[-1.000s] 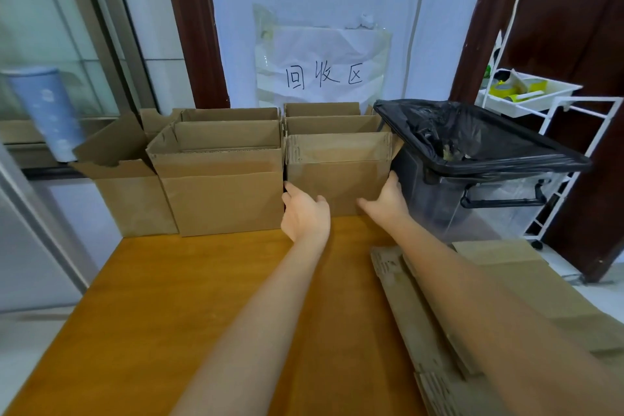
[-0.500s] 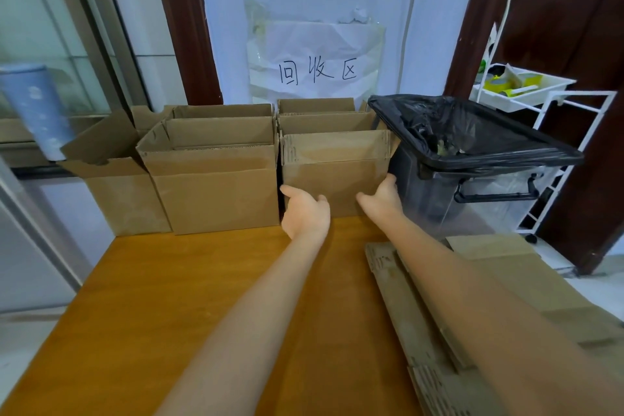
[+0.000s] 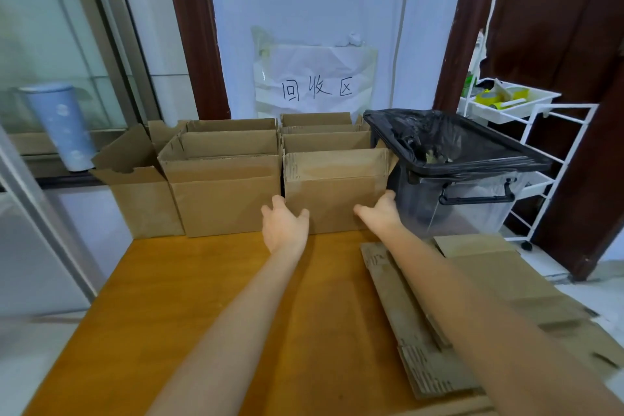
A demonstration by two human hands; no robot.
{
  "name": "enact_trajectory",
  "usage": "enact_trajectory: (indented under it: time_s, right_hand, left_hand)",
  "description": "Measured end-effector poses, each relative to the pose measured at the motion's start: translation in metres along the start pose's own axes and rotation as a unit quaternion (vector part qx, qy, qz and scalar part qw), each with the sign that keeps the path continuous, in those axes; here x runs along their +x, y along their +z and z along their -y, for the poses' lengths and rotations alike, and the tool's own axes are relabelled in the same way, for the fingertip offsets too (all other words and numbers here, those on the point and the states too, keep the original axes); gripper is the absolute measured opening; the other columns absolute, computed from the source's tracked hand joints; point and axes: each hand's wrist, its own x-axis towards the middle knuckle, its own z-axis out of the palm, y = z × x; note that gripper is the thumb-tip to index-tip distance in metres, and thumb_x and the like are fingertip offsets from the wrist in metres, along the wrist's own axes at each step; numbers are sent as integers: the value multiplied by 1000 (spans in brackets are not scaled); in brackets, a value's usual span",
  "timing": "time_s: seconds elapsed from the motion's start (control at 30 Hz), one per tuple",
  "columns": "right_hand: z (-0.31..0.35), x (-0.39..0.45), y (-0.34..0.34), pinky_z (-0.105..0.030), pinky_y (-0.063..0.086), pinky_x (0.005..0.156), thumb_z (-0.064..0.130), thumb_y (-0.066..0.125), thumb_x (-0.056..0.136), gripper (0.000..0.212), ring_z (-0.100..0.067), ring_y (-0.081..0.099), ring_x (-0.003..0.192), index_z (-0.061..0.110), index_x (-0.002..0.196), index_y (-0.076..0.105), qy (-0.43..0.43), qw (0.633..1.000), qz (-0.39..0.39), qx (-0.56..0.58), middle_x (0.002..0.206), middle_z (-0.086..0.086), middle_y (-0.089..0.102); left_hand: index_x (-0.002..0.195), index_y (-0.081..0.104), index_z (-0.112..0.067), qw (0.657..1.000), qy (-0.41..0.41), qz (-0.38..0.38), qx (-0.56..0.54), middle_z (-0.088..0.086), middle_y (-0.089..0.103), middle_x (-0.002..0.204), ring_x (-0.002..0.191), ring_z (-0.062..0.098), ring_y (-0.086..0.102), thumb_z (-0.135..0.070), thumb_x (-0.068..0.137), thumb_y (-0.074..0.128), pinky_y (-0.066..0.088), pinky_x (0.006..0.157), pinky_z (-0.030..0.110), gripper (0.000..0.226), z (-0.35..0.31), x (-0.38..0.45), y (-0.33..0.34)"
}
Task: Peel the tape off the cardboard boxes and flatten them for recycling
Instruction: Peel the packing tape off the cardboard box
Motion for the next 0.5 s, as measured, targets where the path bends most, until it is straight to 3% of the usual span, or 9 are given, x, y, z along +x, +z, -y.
enact_trajectory:
  time_s: [0.17, 0.33, 0.5]
  right_hand:
    - [-2, -1, -2, -38, 41, 103, 19, 68, 84, 76, -31, 44, 125, 1, 141, 20, -5, 1000, 6, 23, 138, -18, 41]
    - [2, -6, -1, -37, 43, 100, 19, 66, 86, 71, -31, 47, 123, 1, 140, 23, -15, 1000, -3, 23, 136, -17, 44]
    - [3, -11, 0, -38, 44, 101, 19, 65, 85, 69, -31, 48, 122, 2, 139, 24, -17, 1000, -5, 21, 135, -17, 44]
  left_hand:
    - [128, 46, -7, 996, -10, 47, -80, 5, 56, 108, 92, 23, 55, -27, 88, 64, 44, 74, 31, 48, 2, 7, -14]
    - [142, 37, -8, 990, -1, 63, -125, 10, 51, 135, 121, 27, 51, -27, 85, 68, 45, 100, 39, 68, 1, 15, -19]
    - [138, 41, -11, 987, 14, 75, -144, 9, 50, 131, 114, 26, 54, -25, 83, 68, 47, 96, 38, 63, 2, 15, -20]
